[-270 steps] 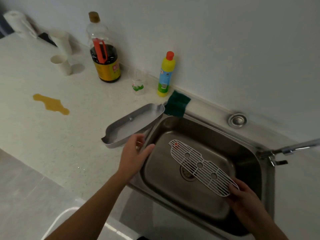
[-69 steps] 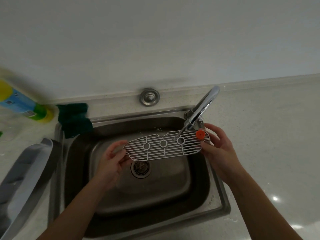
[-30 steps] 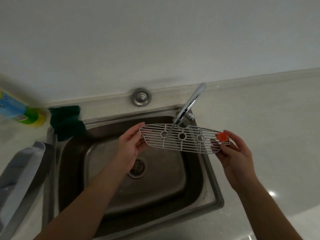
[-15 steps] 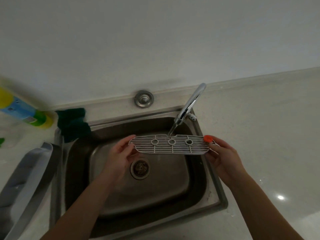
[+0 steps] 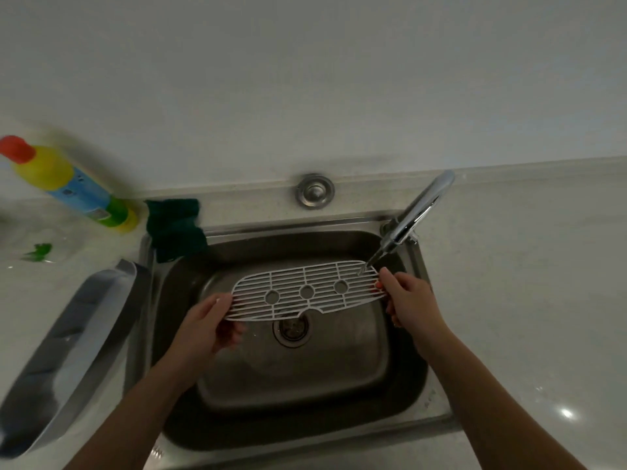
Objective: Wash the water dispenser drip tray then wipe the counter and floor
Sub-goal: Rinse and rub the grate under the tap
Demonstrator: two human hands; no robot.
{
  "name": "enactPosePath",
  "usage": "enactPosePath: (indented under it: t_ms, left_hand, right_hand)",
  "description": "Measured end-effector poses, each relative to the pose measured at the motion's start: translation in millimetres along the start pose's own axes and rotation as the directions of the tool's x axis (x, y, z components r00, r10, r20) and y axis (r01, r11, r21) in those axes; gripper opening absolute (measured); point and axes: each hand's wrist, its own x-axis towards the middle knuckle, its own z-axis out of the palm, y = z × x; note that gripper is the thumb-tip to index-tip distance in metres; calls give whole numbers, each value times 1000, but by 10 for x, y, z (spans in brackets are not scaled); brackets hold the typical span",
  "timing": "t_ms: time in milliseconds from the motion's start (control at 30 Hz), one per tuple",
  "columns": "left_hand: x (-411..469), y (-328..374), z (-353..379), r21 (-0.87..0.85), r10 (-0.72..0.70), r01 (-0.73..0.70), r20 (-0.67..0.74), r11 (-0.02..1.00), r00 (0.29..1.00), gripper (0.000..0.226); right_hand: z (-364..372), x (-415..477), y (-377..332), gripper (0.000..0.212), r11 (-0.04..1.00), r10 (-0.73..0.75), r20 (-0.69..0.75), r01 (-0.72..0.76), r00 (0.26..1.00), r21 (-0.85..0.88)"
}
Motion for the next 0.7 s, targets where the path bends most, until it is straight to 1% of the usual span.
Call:
enactPosePath:
  t_ms: [67,133,200,267,300,333,400,467,500,600,700]
  left_hand:
    - [-43,-53,-121,-15,-3,4,2,1000,1000,33]
    - [-79,-81,-218,-23,13,-14,-35,1000,999,36]
    - [-113,-93,-282,-33,35,-37,-53,999,998,37]
    - [-151,-93,-307,-32,53,-55,-65,998,996,38]
    - [-178,-93,-303,-17,61,-63,-76,998,995,37]
    - [-209,-86,-288,5,69,-69,-87,998,994,35]
    - [-300,-81,-238,42,94,-89,-110,995,990,32]
    - [-407,-70,-171,84,125,-114,-135,990,983,32]
    - [-465,-63,-134,112,140,-124,-151,986,979,32]
    - [-618,-43,-39,201,175,-135,-196,970,965,32]
    - [-765,-27,0,198,187,-138,-255,971,949,32]
  right_hand:
    - [19,38,-19,40,999,0,15,1,1000,-47]
    - [8,111,-33,41,997,10,14,-8,1000,-80]
    - [-16,225,-46,34,990,-5,-4,4,1000,-143]
    - [-62,382,-50,22,966,-67,-13,62,998,-251]
    - [-82,466,-57,20,942,-107,-7,99,994,-320]
    - [-100,550,-69,22,914,-143,1,132,990,-384]
    - [-145,702,-95,24,877,-192,6,174,981,-449]
    - [-239,832,-141,23,866,-216,-24,180,976,-468]
    - [-303,892,-177,24,879,-213,-56,166,976,-448]
    - [-477,1014,-282,24,940,-162,-132,112,978,-322]
    - [-449,973,-234,19,949,-144,-72,117,987,-292]
